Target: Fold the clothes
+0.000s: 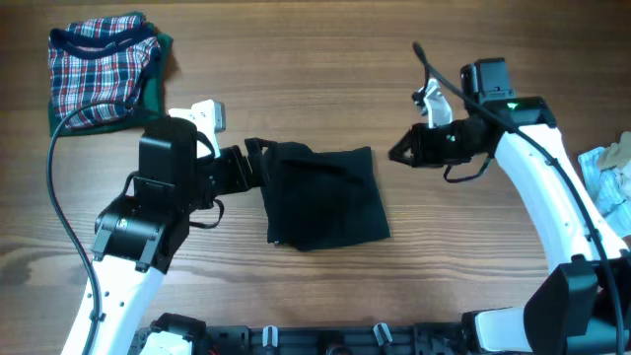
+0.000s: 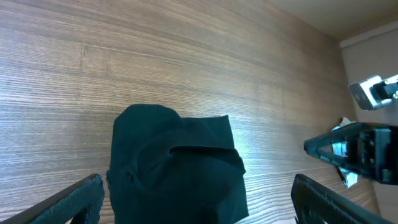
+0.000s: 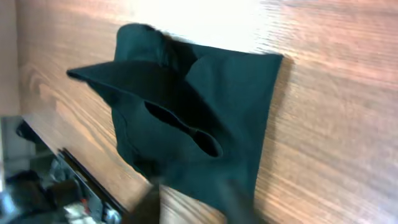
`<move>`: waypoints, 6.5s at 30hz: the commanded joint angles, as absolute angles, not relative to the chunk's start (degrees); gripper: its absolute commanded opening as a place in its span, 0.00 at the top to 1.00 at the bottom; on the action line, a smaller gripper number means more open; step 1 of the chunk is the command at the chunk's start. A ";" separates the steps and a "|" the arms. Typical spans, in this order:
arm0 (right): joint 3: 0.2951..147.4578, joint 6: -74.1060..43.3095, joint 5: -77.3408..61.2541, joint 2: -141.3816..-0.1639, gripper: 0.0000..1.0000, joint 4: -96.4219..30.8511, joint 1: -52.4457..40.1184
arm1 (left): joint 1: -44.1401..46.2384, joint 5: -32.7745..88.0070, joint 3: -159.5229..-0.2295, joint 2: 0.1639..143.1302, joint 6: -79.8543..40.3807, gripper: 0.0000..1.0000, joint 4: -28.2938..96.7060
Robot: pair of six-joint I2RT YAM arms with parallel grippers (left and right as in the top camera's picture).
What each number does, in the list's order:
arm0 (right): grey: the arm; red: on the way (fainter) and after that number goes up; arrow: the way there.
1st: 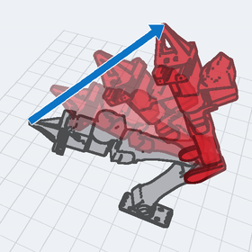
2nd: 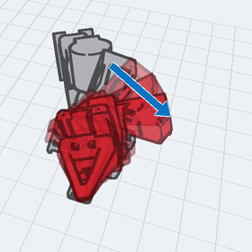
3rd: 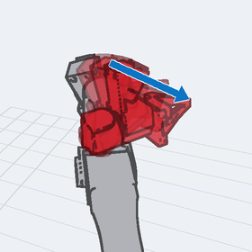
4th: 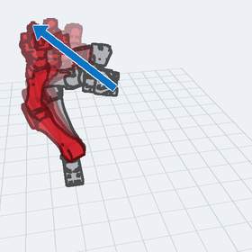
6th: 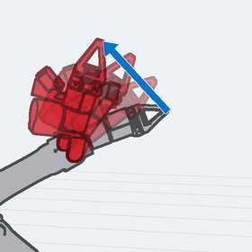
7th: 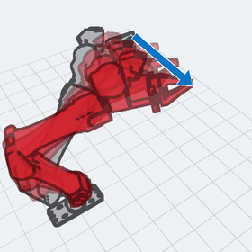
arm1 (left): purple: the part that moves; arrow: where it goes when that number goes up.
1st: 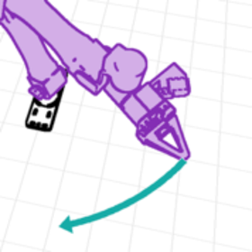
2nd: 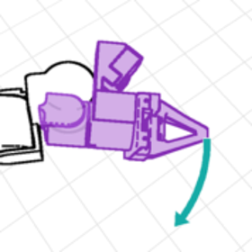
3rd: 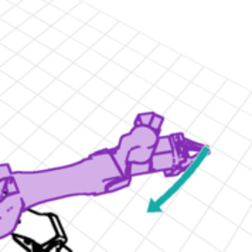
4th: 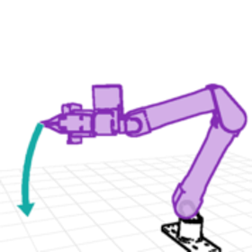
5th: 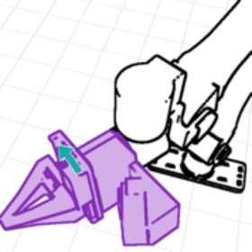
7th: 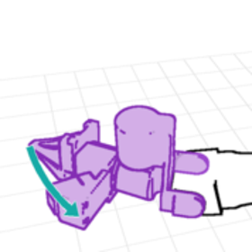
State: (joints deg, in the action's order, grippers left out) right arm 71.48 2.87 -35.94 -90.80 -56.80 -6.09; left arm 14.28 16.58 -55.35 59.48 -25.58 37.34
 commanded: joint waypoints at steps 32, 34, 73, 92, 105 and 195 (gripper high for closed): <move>76.23 -8.45 -40.80 -93.95 0.96 -56.84 -13.87 | 13.98 14.02 -55.42 59.70 -22.87 0.02 39.97; 76.20 -0.95 -39.70 -94.00 0.96 -57.56 -13.15 | 13.98 14.00 -55.42 59.70 -22.76 0.02 40.29; 58.37 -21.85 -37.34 -94.24 0.96 -29.54 -21.37 | 13.98 14.02 -55.42 59.70 -22.74 0.01 40.16; 58.81 -2.74 -34.70 -83.02 0.77 -44.34 -12.75 | 13.54 9.82 -55.42 61.08 -27.24 0.04 39.86; 58.83 7.64 -26.52 -98.08 0.42 -11.94 -31.79 | 5.50 9.28 -55.42 54.74 -28.88 0.00 42.46; 70.76 -13.89 -14.26 -93.10 0.00 -51.16 -16.36 | 5.50 7.38 -55.42 61.14 -27.20 0.00 44.62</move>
